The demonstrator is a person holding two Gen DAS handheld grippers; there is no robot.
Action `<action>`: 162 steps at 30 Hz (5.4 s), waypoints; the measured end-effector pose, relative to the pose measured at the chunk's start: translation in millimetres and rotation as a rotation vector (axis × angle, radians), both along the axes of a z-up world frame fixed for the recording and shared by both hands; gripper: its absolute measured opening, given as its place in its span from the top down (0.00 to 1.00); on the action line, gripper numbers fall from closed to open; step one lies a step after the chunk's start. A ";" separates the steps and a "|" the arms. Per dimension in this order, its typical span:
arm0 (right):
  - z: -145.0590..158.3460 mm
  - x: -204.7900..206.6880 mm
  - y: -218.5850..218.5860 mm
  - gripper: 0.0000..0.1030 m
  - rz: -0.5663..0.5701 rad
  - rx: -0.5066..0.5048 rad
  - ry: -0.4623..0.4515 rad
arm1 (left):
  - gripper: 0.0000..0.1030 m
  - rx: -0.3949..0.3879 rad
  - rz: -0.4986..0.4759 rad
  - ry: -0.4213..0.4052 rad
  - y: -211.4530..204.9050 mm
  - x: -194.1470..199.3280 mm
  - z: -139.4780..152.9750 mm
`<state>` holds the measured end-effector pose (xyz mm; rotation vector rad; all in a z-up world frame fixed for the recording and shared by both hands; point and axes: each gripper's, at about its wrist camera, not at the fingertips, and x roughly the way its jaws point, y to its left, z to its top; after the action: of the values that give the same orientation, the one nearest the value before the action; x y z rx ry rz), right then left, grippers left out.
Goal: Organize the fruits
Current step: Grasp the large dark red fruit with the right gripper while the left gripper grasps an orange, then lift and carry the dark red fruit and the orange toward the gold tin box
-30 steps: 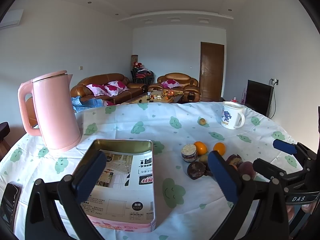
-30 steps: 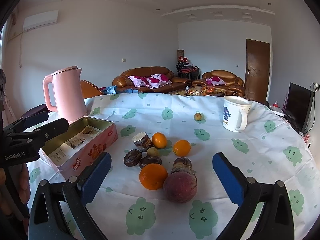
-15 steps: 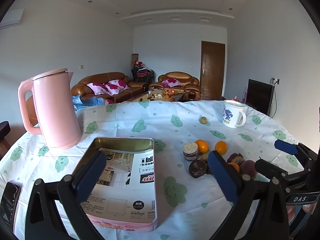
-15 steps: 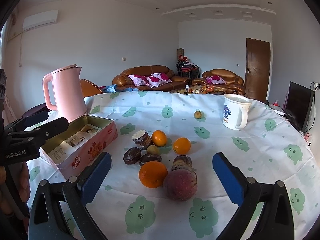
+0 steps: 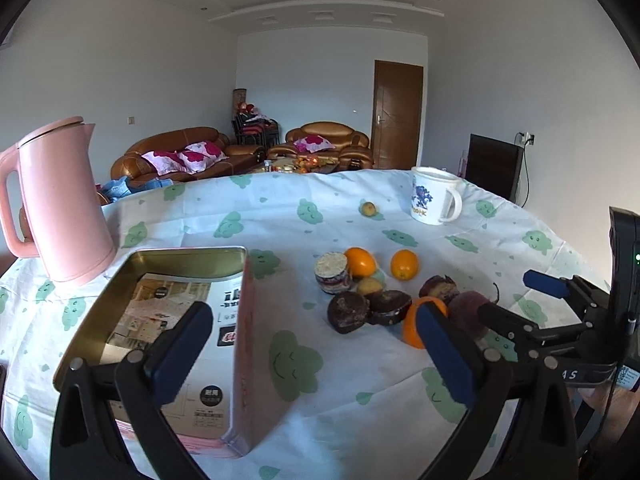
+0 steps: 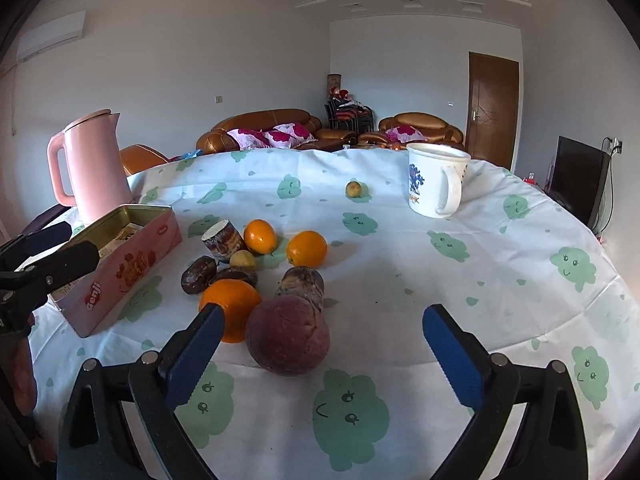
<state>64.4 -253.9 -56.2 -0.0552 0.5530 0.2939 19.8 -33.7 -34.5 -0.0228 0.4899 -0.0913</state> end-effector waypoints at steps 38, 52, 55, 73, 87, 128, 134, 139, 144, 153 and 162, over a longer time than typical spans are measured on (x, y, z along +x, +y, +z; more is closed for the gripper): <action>-7.7 20.0 -26.5 0.47 -0.006 0.212 0.091 | 0.60 0.106 -0.266 0.227 -91.3 53.9 -30.5; -5.6 13.3 -30.9 0.47 -0.022 0.223 0.041 | 0.63 0.050 -0.296 0.233 -85.3 57.4 -30.5; -5.3 12.9 -32.1 0.47 -0.028 0.230 0.034 | 0.63 0.041 -0.295 0.209 -82.6 53.9 -27.5; -3.7 7.2 -29.5 0.47 -0.016 0.215 -0.005 | 0.63 0.006 -0.235 0.091 -68.2 40.1 -14.7; -0.7 1.4 -26.4 0.47 -0.003 0.203 -0.047 | 0.63 0.003 -0.220 0.034 -64.1 31.7 -9.6; 2.8 -17.4 -19.7 0.47 0.038 0.166 -0.160 | 0.64 0.004 -0.178 -0.087 -58.4 13.1 -0.1; 4.1 -20.5 -17.5 0.47 0.041 0.152 -0.186 | 0.66 0.003 -0.179 -0.099 -58.7 10.4 0.5; 4.8 -22.0 -16.8 0.47 0.038 0.146 -0.198 | 0.67 -0.004 -0.179 -0.108 -57.6 7.6 1.3; 6.3 -27.6 -10.7 0.47 0.038 0.105 -0.234 | 0.67 -0.004 -0.168 -0.122 -55.6 5.0 2.1; 15.4 -26.6 -6.4 0.47 0.039 0.075 -0.247 | 0.67 0.000 -0.129 -0.155 -40.5 -1.9 6.3; 34.5 -28.1 12.8 0.47 0.098 0.061 -0.268 | 0.67 -0.016 -0.084 -0.171 -20.7 -7.3 12.6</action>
<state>36.4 -241.1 -21.7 -0.0618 0.2758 0.3920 12.5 -54.4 -21.9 -0.0102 0.3191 -0.1781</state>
